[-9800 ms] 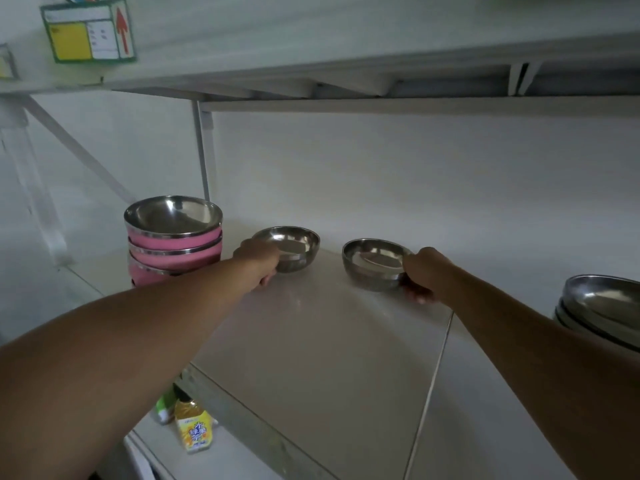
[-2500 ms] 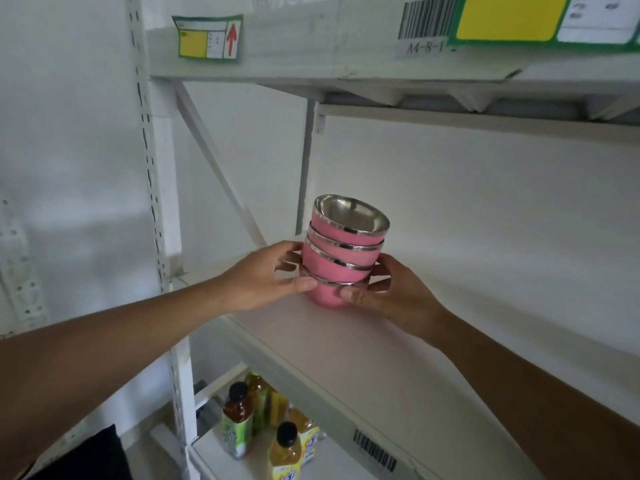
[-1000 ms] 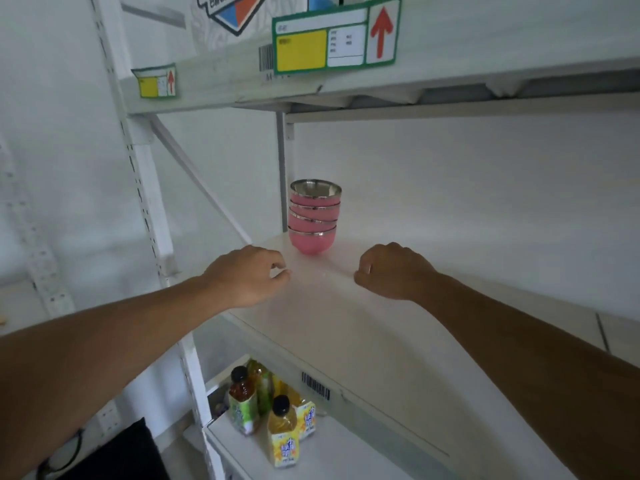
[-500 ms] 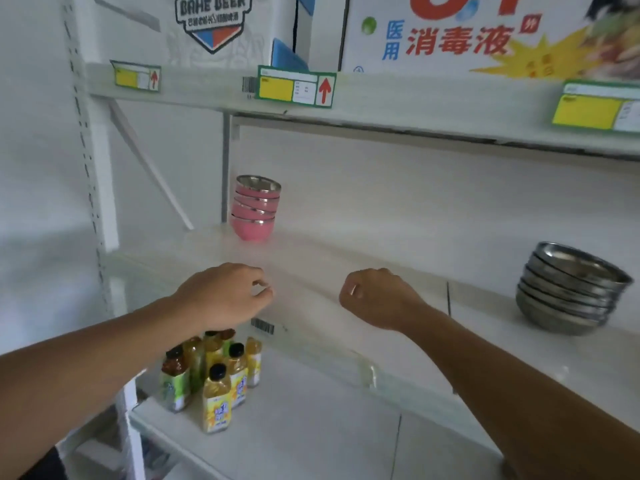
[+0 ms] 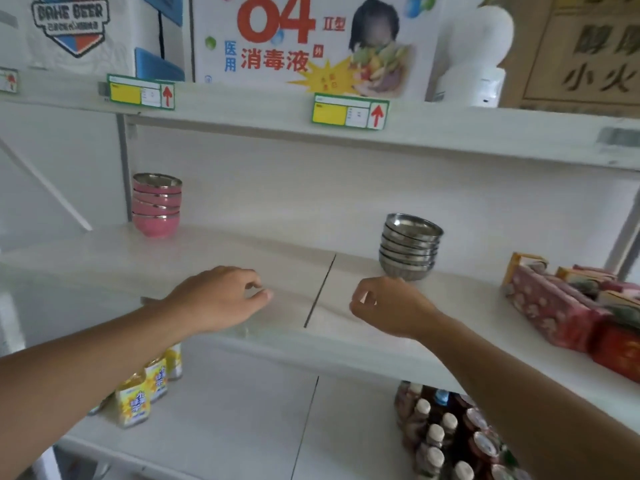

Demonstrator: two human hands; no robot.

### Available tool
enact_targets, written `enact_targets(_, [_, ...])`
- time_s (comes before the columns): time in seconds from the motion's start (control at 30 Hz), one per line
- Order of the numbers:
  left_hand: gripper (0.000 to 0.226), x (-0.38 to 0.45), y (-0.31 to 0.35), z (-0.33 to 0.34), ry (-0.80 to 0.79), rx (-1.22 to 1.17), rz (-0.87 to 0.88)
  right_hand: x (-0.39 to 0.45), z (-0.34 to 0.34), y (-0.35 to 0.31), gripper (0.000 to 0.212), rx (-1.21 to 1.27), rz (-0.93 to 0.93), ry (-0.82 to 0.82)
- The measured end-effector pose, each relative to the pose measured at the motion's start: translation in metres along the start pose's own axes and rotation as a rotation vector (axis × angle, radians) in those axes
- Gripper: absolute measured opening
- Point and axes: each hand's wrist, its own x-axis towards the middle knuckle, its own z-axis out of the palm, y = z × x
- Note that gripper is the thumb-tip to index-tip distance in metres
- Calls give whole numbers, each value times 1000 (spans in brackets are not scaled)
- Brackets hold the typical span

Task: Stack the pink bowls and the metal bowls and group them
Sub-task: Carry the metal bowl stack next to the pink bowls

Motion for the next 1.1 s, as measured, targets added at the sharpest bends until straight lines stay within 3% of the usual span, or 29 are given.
enact_targets(0.2, [52, 12, 118, 23, -61, -15, 19, -34, -26, 115, 48, -15, 48, 5])
enact_targets(0.5, [58, 28, 234, 62, -114, 11, 24, -45, -40, 224, 54, 22, 16, 24])
enact_targets(0.87, [55, 68, 240, 73, -120, -11, 70, -5, -28, 245, 58, 28, 21, 75])
enact_targets(1.1, [81, 121, 199, 89, -179, -107, 105, 46, -15, 250, 100, 169, 117, 3])
